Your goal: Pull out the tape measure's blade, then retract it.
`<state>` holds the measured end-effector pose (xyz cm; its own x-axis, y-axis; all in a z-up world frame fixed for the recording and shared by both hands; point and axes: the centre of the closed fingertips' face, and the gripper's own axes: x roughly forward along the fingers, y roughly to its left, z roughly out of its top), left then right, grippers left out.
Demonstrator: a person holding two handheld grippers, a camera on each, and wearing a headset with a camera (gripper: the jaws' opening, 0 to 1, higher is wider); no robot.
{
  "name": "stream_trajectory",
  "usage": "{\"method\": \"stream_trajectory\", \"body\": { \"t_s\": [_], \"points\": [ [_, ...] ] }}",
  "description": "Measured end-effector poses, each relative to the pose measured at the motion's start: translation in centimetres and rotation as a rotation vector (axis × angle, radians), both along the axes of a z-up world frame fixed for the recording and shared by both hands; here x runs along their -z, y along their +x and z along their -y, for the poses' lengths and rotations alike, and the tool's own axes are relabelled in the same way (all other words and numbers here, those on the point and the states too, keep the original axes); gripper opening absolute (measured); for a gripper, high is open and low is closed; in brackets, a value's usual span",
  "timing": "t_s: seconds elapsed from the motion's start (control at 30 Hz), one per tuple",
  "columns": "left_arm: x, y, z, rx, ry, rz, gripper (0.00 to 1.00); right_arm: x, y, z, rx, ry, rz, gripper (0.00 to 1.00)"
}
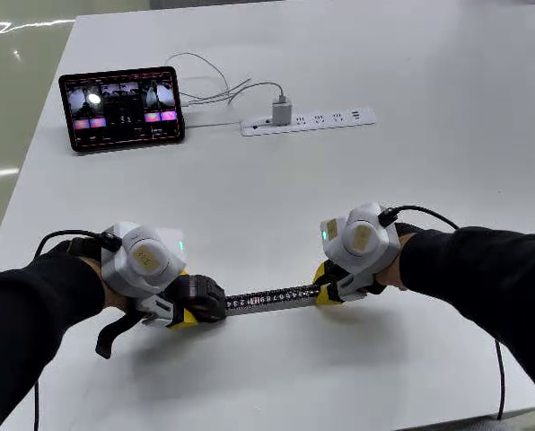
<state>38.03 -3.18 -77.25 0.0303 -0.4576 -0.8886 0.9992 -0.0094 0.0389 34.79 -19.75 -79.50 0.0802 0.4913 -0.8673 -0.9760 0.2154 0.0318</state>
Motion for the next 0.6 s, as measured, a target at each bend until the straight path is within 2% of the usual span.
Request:
{"method": "stream_trajectory", "body": {
  "t_s": [0.6],
  "points": [
    [-0.02,0.01,0.0,0.001,0.001,0.003,0.31,-0.08,-0.18,0.93,0.007,-0.012,-0.006,0.08]
  ]
}}
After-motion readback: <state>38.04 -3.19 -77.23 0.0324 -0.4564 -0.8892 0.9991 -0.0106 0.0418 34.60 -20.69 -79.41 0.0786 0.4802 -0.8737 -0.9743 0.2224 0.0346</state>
